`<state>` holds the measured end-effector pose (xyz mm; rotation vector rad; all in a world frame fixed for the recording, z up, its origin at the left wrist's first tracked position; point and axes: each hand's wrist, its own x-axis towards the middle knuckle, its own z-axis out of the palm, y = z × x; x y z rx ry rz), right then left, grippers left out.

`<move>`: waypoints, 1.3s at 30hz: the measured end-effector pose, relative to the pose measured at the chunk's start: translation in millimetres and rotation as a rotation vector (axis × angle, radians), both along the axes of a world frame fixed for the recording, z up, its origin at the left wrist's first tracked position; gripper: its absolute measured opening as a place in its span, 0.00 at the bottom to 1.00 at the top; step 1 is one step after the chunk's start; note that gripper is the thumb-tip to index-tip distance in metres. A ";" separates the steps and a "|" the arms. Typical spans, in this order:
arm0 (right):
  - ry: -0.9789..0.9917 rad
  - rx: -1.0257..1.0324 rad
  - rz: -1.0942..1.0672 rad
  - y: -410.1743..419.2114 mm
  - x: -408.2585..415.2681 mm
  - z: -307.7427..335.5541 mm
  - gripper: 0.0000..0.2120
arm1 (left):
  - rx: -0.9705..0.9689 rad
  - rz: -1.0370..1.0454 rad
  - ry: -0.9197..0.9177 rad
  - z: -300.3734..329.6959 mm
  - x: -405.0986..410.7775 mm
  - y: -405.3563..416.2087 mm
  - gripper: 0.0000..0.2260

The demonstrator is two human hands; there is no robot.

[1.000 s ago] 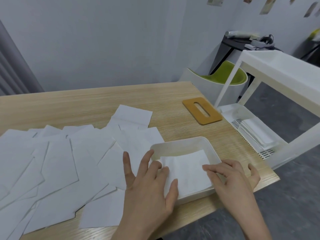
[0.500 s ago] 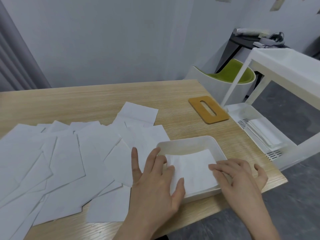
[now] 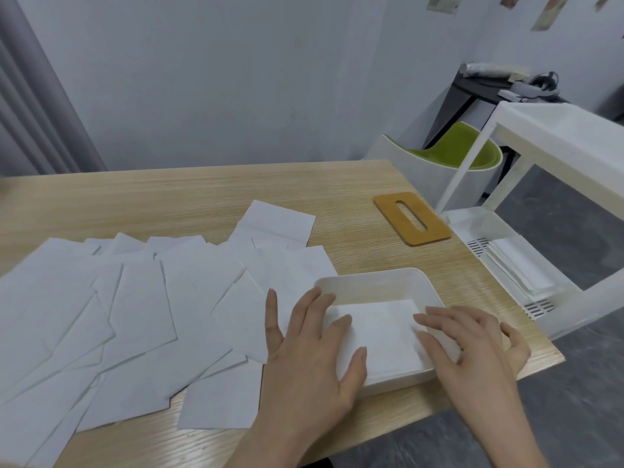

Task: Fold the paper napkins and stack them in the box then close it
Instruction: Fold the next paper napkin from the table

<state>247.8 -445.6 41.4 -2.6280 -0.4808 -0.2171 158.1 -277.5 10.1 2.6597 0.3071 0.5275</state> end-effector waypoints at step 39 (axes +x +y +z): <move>0.249 -0.355 0.350 201.9 -47.5 -53.8 0.31 | -0.222 0.302 0.124 -16.6 -109.8 140.0 0.26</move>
